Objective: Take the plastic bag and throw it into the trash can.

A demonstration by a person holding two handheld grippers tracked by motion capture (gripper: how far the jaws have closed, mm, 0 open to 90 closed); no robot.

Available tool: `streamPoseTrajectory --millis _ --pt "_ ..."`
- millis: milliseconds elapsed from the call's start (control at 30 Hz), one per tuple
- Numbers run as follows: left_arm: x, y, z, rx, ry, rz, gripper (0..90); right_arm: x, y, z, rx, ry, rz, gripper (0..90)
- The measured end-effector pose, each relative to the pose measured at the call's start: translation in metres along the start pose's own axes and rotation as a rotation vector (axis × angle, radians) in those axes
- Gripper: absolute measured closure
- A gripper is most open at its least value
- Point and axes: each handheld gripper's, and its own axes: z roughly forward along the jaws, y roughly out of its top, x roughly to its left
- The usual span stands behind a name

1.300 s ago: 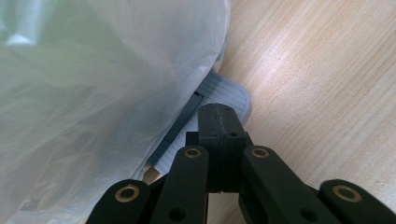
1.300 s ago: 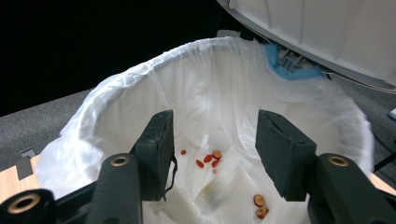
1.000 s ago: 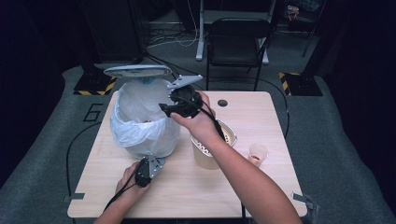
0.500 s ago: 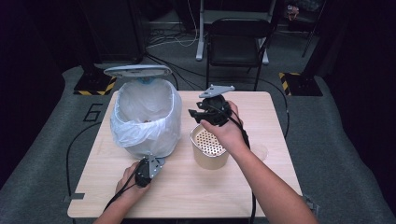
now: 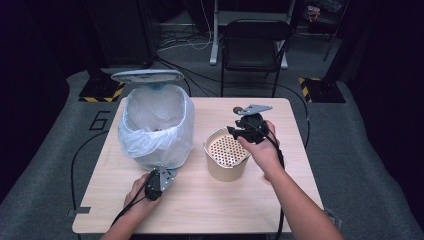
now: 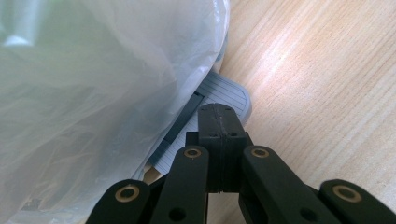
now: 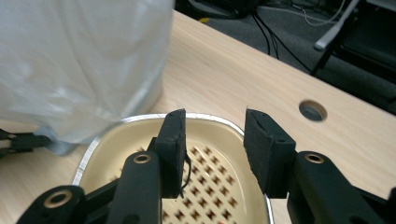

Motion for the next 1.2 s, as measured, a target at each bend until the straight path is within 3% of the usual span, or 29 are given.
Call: streamPoseTrajectory --millis 400,600,700,767,967,1200 --pt "-0.002 0.000 0.000 -0.004 0.014 0.005 90.0 -0.033 -0.034 0.009 0.056 -0.061 0.068 62.1" --pt "-0.002 0.000 0.000 -0.003 0.015 0.003 90.0 -0.038 -0.043 0.013 0.087 -0.028 0.091 67.7" --pt "-0.002 0.000 0.000 0.000 0.014 0.006 90.0 -0.036 -0.047 0.016 0.116 -0.035 0.103 76.6" --pt "-0.002 0.000 0.000 0.001 0.014 0.008 90.0 -0.037 -0.049 0.017 0.129 -0.008 0.104 83.6" --pt "-0.001 0.000 0.000 0.000 0.010 0.007 90.0 -0.037 -0.051 0.015 0.135 0.023 0.099 84.1" --pt "-0.002 0.000 0.000 0.002 0.008 0.008 90.0 -0.027 -0.057 0.007 0.138 0.084 0.057 84.4"
